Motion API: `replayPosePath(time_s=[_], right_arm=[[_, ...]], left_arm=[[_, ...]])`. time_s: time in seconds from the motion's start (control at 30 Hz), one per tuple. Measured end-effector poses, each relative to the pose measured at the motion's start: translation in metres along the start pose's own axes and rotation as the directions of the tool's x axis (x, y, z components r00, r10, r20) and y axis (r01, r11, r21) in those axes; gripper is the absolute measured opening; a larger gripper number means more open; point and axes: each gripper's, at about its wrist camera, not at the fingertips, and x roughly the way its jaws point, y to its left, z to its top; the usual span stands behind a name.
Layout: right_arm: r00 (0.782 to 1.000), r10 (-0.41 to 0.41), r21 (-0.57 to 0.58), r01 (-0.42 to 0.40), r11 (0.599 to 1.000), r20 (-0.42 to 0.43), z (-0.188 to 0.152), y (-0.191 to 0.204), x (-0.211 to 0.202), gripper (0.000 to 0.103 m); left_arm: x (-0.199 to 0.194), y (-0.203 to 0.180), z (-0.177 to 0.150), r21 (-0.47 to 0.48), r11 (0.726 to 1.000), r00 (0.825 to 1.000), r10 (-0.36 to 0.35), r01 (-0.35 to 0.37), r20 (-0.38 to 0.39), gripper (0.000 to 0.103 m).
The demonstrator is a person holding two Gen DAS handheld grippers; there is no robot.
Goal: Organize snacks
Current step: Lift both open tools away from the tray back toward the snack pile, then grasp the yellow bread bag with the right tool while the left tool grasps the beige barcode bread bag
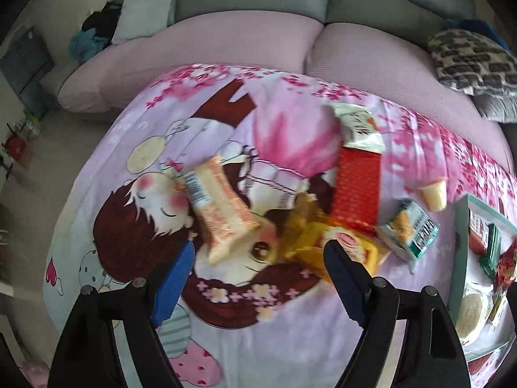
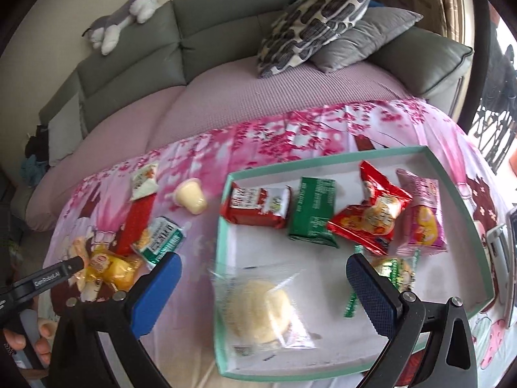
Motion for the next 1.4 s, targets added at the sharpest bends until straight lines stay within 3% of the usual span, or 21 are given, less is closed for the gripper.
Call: replayPosePath(time_s=[0.4,0.63,0.97,1.3,1.4], right_arm=[[0.999,0.043,-0.098,-0.043,0.994,-0.001,-0.001,0.053,0.007,0.103],[0.994,0.082,-0.145,-0.091,0.985,-0.067,-0.003,0.088,0.030,0.103],[0.979,0.138,-0.264,-0.174,0.949,-0.150,-0.012,0.148,0.058,0.102],[0.961,0.186,-0.381,-0.254,0.889,-0.207,-0.018,0.205,0.084,0.083],[0.952,0.197,-0.400,-0.278,0.873,-0.232,-0.019,0.216,0.094,0.075]], left_arm=[[0.022,0.045,0.017,-0.091,0.995,0.998,-0.052,0.048,-0.046,0.083],[0.038,0.056,0.026,-0.083,0.995,0.995,-0.069,0.064,-0.068,0.083],[0.063,0.072,0.033,-0.158,0.986,0.993,-0.060,0.043,-0.103,0.082],[0.077,0.069,0.038,-0.174,0.980,0.990,-0.110,0.094,-0.083,0.082],[0.079,0.064,0.038,-0.163,0.982,0.991,-0.113,0.099,-0.078,0.073]])
